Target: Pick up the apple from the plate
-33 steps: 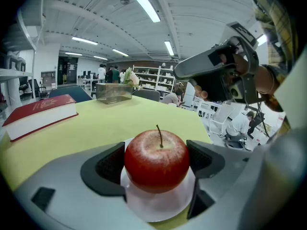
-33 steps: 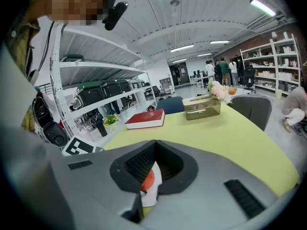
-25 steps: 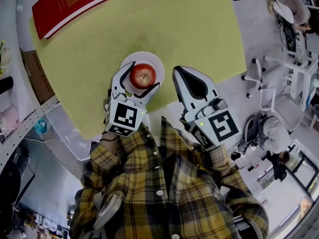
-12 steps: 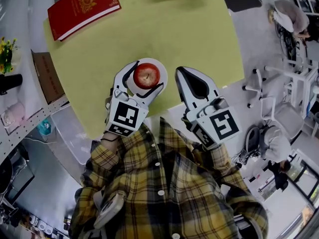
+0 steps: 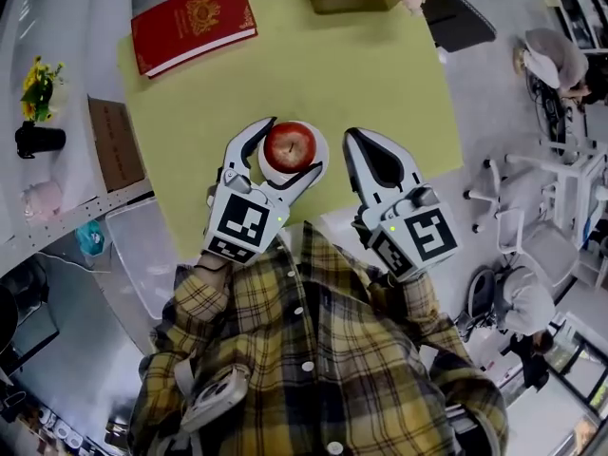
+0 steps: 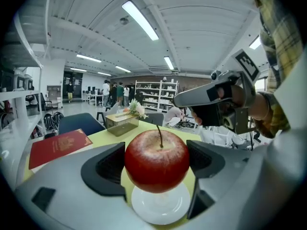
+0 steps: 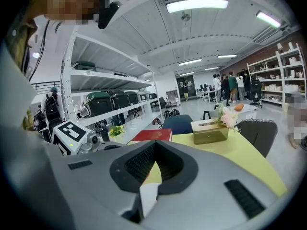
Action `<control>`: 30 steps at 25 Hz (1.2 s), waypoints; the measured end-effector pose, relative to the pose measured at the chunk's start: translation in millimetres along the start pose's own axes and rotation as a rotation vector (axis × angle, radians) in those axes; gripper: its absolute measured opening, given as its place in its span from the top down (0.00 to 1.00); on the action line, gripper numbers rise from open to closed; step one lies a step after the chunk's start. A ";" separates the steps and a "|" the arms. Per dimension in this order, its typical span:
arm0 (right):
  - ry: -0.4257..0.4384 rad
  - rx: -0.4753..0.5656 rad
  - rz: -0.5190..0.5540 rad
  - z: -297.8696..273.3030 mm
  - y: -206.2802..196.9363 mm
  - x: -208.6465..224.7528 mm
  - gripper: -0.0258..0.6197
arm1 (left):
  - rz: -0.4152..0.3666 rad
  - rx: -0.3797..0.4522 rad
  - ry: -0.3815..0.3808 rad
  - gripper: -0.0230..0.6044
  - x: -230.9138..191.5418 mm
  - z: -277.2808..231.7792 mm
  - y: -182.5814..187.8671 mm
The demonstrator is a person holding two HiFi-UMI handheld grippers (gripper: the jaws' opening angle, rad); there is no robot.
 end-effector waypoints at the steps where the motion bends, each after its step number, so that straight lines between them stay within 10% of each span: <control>1: 0.001 0.007 0.002 1.2 2.5 -1.1 0.96 | -0.009 0.006 0.003 0.32 1.6 3.5 3.9; 30: 0.084 0.078 0.062 7.5 42.2 -26.7 0.96 | 0.034 0.217 0.076 0.32 -9.2 93.1 80.8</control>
Point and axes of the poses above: the fingertips, and each gripper's own axes: z backward along the fingers, x to its right, y out of its top, the point moved 8 cm from there along z, backward along the fingers, and after that the axes turned 6 degrees about z, right-handed, at the moved point
